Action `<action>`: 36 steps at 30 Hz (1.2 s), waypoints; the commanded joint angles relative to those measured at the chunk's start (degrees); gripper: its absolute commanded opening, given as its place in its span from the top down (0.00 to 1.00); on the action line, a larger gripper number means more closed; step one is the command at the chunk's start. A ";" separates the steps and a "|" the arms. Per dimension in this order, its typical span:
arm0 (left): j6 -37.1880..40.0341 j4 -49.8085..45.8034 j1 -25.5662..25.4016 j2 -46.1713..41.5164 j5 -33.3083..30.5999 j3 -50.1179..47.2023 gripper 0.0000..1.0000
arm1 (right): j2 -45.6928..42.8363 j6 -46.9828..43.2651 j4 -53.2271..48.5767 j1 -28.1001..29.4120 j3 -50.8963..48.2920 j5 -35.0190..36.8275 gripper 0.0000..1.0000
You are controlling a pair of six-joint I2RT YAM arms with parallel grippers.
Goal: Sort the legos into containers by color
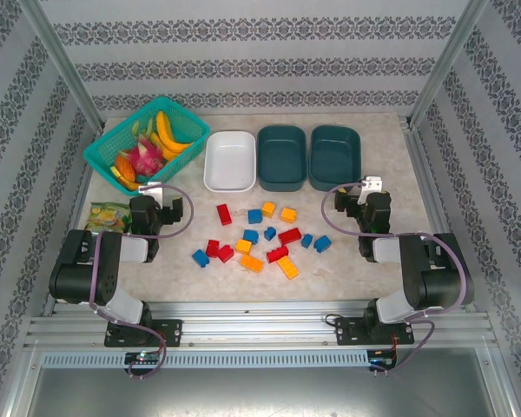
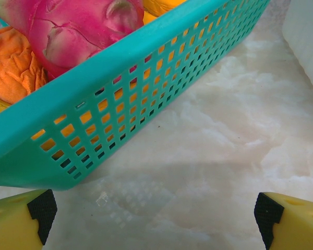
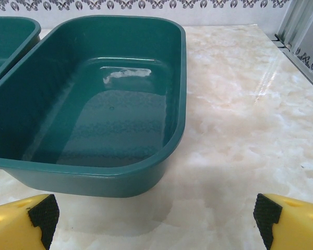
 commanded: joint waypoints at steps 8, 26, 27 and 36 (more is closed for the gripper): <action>-1.36 2.73 -0.08 0.63 1.03 1.21 0.00 | 0.41 -0.97 1.88 -0.03 1.24 -1.11 0.02; -3.04 -24.15 -8.88 -22.56 -6.52 3.88 0.00 | -20.29 -2.65 -14.74 6.54 1.80 11.08 0.02; -4.07 -25.65 -9.75 -24.92 -7.35 3.61 0.00 | -22.55 -2.55 -17.08 7.49 2.41 12.42 0.02; -10.25 -43.83 -16.84 -43.01 -14.67 5.44 0.00 | -37.97 -2.49 -37.85 20.93 11.04 24.48 0.02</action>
